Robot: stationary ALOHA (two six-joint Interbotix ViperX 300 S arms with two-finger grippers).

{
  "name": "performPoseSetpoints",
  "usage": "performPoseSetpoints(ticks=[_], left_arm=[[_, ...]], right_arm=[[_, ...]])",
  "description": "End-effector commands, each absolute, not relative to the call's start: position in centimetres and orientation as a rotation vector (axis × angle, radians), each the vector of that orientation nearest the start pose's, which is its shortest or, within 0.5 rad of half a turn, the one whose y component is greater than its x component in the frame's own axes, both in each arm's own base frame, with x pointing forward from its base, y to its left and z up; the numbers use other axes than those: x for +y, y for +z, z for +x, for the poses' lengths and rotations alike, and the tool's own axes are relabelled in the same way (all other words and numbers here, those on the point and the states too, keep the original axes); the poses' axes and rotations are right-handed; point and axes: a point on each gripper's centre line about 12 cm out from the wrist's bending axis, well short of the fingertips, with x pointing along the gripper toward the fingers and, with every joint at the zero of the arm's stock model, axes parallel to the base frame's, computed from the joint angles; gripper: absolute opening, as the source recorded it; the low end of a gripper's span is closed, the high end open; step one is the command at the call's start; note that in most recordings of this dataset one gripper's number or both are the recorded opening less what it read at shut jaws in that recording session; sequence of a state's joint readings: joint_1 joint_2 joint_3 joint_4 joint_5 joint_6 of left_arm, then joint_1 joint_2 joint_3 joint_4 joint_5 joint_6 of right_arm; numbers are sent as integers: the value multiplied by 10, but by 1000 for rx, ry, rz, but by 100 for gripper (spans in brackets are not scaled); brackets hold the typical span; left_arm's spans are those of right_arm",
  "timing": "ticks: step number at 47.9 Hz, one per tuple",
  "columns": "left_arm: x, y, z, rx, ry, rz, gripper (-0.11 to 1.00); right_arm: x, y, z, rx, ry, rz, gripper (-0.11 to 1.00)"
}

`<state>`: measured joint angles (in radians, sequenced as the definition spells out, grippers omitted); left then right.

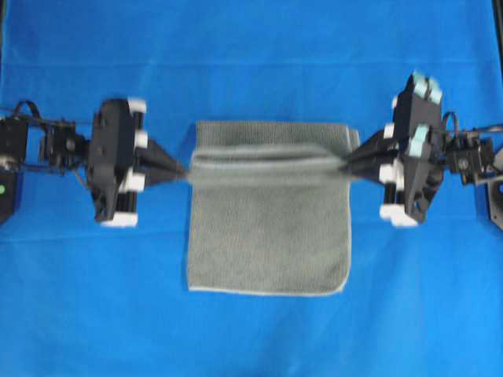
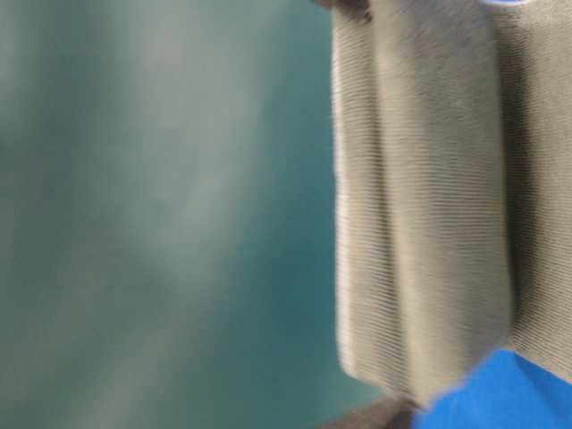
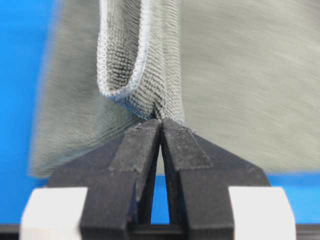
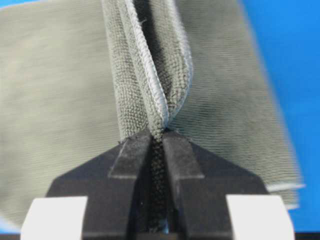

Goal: Fold a large towel.
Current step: 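Fold the top edge down over the bottom half with both grippers, then open both grippers and withdraw them sideways from the towel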

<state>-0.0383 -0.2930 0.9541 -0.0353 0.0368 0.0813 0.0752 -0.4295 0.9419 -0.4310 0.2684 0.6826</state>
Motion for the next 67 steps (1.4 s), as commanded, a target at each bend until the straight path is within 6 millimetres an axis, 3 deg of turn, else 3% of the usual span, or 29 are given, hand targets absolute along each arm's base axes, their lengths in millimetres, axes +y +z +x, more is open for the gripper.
performPoseSetpoints(ticks=[1,8,18,36,38,44,48,56,59,67], left_arm=[[-32,153,292,764,-108,47,1],[-54,135,296,839,-141,6,1],[-70,125,301,881,-173,7,1],[-88,129,318,831,-213,17,1],[-89,129,319,821,-216,17,1],[-95,132,320,800,-234,18,2],[-103,135,319,793,-250,14,14],[-121,139,314,781,-300,22,67],[-126,142,311,774,-315,25,79],[-125,163,303,744,-328,22,67]], right_arm=[[24,185,274,806,-113,207,5],[42,163,283,862,-96,263,5],[54,135,303,904,-80,308,5],[61,134,319,899,-66,308,7],[63,134,319,898,-60,305,12],[74,137,321,894,-29,289,52],[84,139,321,893,0,278,67],[107,147,321,879,64,263,58],[115,150,321,874,84,261,59],[129,169,323,827,134,253,59]])
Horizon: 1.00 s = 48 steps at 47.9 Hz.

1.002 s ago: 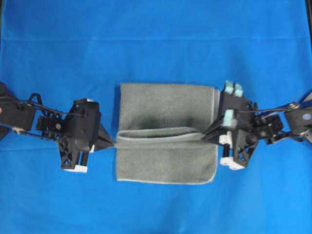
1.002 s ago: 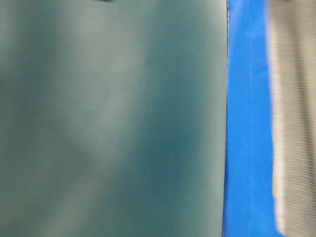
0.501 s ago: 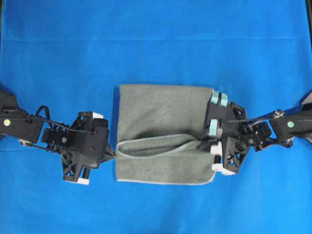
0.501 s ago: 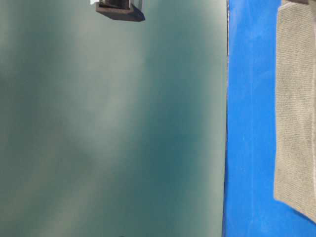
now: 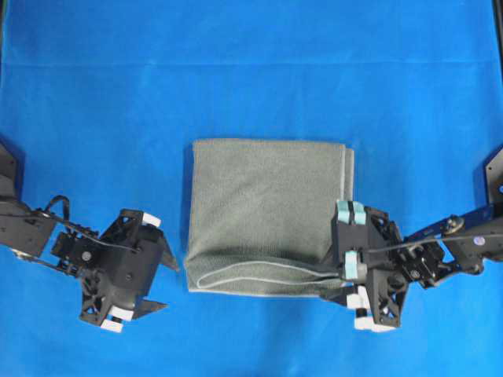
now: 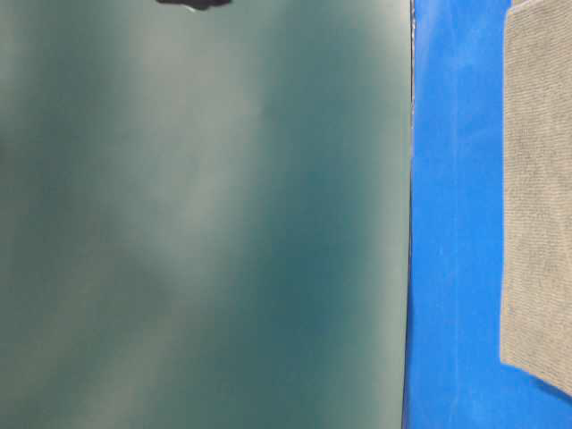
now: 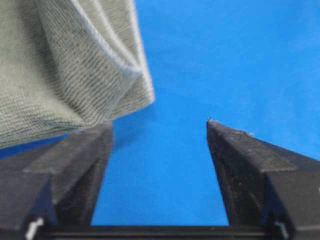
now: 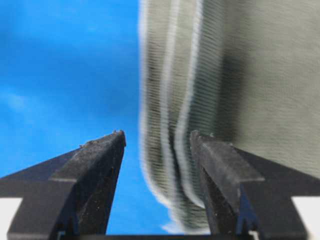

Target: Fold a large towel.

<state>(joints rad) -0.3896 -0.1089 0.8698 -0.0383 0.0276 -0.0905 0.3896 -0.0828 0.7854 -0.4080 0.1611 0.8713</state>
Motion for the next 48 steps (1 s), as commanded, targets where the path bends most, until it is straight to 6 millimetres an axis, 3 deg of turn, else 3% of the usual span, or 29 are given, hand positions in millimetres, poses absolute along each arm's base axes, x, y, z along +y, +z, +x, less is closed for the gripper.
performPoseSetpoints(ticks=[1,9,16,30,37,48], left_arm=[[-124,169,301,733,-331,24,65],[-113,203,294,638,-329,30,63],[-94,243,281,502,-304,33,63],[-53,288,233,261,-232,95,62],[-38,290,207,191,-188,91,62],[-25,270,176,157,-147,66,61]], right_arm=[[130,172,323,820,137,251,59],[124,211,313,731,154,222,59],[106,245,299,652,127,153,58],[58,284,260,492,35,33,58],[38,298,228,380,12,6,58],[15,286,184,280,-24,29,58]])
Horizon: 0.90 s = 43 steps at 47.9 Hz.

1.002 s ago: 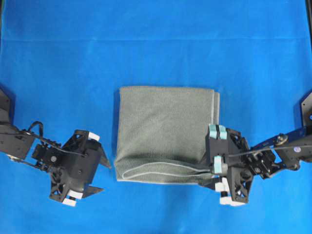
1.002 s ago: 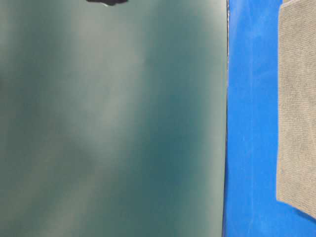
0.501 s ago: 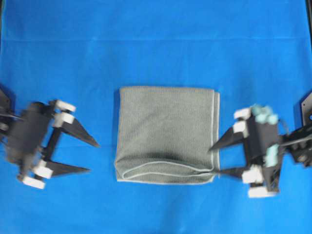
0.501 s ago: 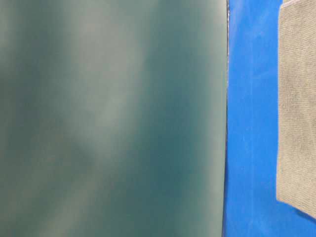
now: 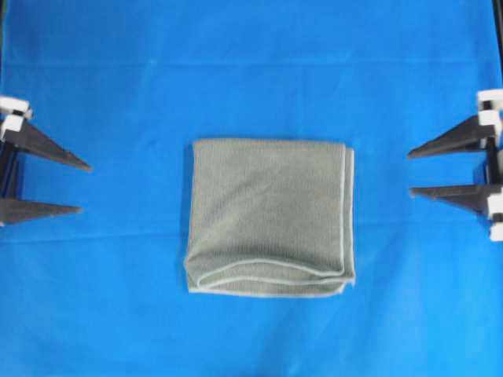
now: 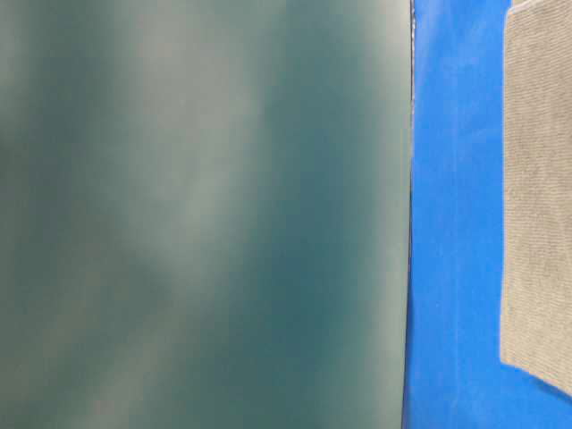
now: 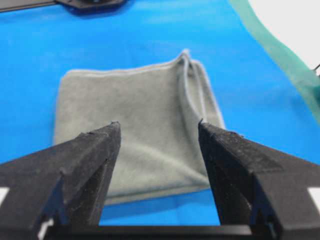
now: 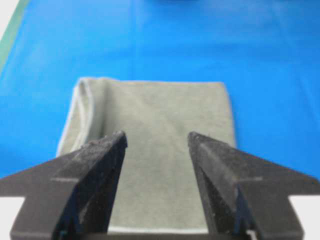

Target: Fold a large towel.

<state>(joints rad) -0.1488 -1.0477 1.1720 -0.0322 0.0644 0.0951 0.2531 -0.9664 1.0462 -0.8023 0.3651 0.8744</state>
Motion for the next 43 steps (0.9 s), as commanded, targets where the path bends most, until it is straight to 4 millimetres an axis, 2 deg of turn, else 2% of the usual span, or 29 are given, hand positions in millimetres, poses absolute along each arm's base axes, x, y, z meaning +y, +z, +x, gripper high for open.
performPoseSetpoints(ticks=[1,11,19,23,29,43], left_arm=[[-25,268,174,156,-145,63,61],[-20,244,155,139,-130,-2,60],[-19,223,148,155,-119,-66,60],[-18,217,148,154,-117,-84,60],[-18,214,147,147,-116,-84,60],[-18,214,147,147,-116,-86,60]], right_arm=[[14,284,181,273,-25,33,58],[1,257,159,227,-63,93,58],[-5,229,155,240,-88,150,58],[-5,221,155,233,-77,174,58],[-7,215,156,235,-79,190,57],[-8,215,157,237,-90,191,58]])
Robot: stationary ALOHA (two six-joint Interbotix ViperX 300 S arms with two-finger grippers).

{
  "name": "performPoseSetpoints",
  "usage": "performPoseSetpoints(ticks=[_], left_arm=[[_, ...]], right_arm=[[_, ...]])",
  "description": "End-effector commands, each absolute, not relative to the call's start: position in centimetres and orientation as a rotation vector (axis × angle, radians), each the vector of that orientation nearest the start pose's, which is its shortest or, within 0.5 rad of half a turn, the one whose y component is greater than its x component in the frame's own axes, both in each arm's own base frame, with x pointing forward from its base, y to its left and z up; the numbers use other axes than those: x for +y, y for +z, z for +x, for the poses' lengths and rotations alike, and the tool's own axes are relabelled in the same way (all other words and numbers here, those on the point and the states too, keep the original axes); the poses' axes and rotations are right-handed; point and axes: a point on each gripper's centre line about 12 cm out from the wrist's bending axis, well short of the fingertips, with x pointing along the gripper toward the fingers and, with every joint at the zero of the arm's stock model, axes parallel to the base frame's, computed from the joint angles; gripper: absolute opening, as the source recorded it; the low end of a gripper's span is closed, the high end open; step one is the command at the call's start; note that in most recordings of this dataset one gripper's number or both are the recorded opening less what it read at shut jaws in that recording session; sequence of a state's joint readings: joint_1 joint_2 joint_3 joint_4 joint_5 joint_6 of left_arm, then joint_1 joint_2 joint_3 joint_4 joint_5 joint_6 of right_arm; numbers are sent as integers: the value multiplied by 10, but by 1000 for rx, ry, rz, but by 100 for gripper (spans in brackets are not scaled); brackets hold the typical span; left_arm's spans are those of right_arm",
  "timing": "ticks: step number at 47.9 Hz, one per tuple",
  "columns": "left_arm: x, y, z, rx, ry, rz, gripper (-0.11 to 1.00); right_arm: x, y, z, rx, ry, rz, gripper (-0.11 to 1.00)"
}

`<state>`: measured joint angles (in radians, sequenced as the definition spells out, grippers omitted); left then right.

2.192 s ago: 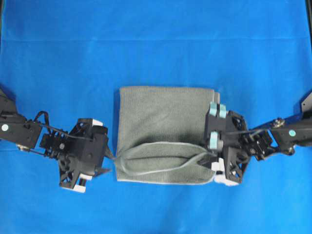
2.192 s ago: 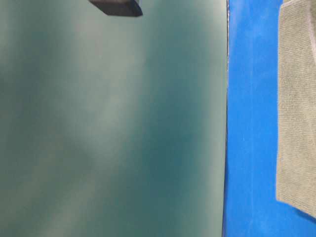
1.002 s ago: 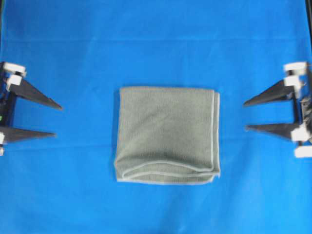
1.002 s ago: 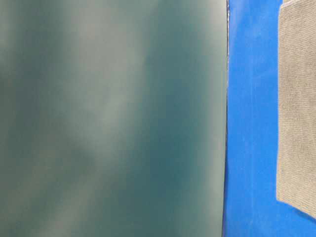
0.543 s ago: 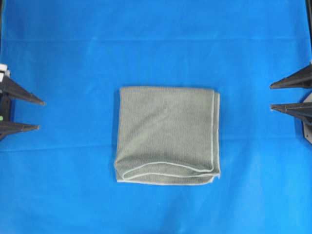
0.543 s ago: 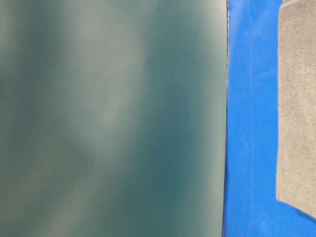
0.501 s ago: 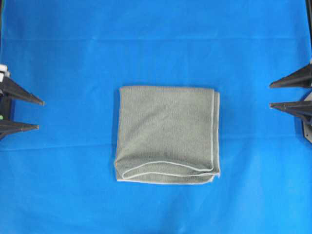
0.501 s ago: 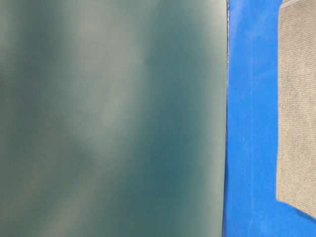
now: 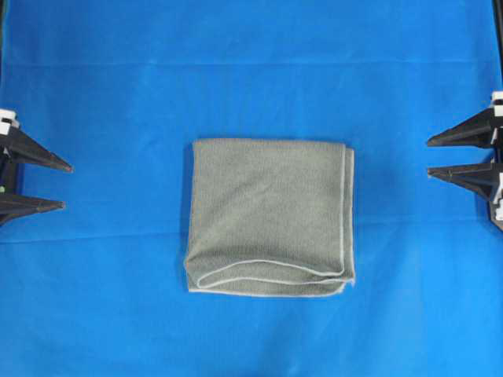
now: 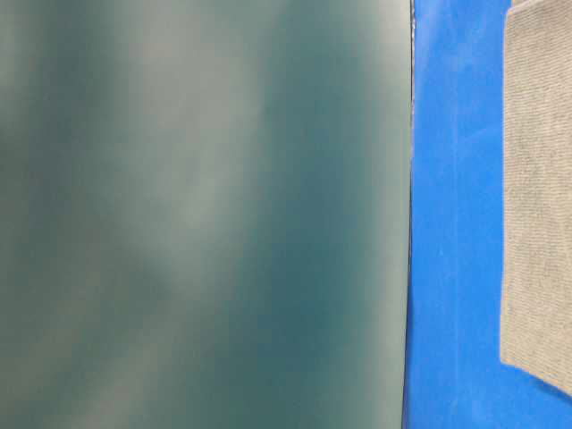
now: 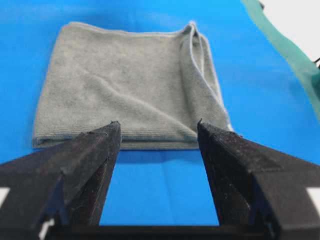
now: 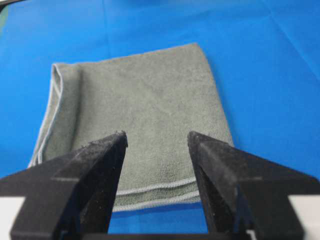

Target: Fold a large towel.

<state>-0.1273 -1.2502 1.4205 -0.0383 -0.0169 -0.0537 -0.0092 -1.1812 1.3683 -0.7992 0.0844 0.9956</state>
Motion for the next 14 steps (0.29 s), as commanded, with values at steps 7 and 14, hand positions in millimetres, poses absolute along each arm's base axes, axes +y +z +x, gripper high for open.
performPoseSetpoints(ticks=[7,14], left_arm=[[-18,214,147,145,-116,-89,60],[-18,214,147,144,-116,-89,60]], right_arm=[[-8,214,157,242,-91,192,57],[-8,214,157,242,-90,189,57]])
